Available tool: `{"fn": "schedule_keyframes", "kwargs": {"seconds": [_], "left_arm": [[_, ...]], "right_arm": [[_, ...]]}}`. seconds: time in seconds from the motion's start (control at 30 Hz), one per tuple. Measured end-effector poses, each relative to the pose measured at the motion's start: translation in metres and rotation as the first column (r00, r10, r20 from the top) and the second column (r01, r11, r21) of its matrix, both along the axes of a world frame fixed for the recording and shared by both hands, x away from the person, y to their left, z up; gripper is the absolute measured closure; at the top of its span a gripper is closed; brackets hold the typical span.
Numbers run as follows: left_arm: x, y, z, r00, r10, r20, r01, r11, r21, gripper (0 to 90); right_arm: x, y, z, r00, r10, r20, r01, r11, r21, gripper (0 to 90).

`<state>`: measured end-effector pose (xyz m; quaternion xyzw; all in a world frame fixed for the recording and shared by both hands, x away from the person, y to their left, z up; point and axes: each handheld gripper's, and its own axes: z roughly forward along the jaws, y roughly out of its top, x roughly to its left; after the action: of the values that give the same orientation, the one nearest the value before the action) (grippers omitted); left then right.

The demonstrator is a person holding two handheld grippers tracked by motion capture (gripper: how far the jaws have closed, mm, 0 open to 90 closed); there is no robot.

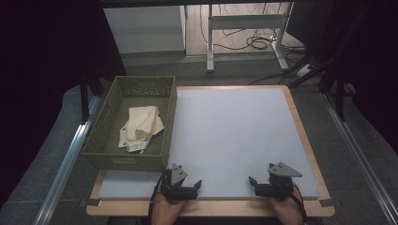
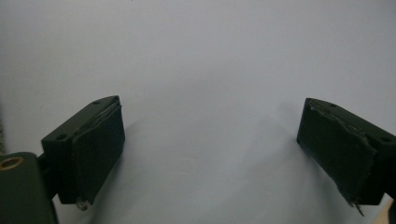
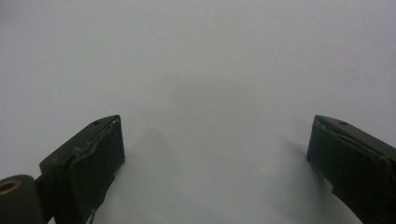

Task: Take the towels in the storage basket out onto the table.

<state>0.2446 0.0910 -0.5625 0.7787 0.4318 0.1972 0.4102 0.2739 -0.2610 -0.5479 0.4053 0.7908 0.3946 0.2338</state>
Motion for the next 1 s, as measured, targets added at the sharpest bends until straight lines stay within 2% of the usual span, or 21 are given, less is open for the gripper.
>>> {"fn": "schedule_keyframes", "kwargs": {"seconds": [0.13,0.3,0.4,0.6,0.73,1.0], "left_arm": [[0.0,-0.006,0.0,0.9996,0.026,-0.007,-0.026,0.9996,0.008,2.6],[-0.001,-0.005,0.0,0.9999,0.016,-0.005,-0.016,0.9999,0.005,3.7],[-0.001,-0.006,0.004,0.9997,-0.008,-0.024,0.008,0.9999,0.009,4.7],[0.001,-0.007,0.015,0.9991,-0.036,-0.023,0.036,0.9991,0.019,5.3],[0.007,-0.009,0.027,0.9948,-0.092,-0.045,0.093,0.9955,0.021,5.6],[0.017,-0.015,0.035,0.9855,-0.146,-0.086,0.149,0.9885,0.025,5.6]], "right_arm": [[0.0,0.0,0.0,1.0,0.0,-0.001,0.0,1.0,0.0,4.1],[0.0,0.0,0.0,1.0,0.0,-0.001,0.0,1.0,0.001,4.1],[0.0,0.0,0.0,1.0,0.0,-0.001,0.0,1.0,0.0,4.1],[0.0,0.0,0.0,1.0,0.001,-0.001,-0.001,1.0,-0.001,4.1],[0.0,0.0,0.0,1.0,0.001,-0.001,-0.001,1.0,0.0,4.1],[0.0,0.0,0.0,1.0,0.001,0.0,-0.001,1.0,-0.001,4.1]]}}
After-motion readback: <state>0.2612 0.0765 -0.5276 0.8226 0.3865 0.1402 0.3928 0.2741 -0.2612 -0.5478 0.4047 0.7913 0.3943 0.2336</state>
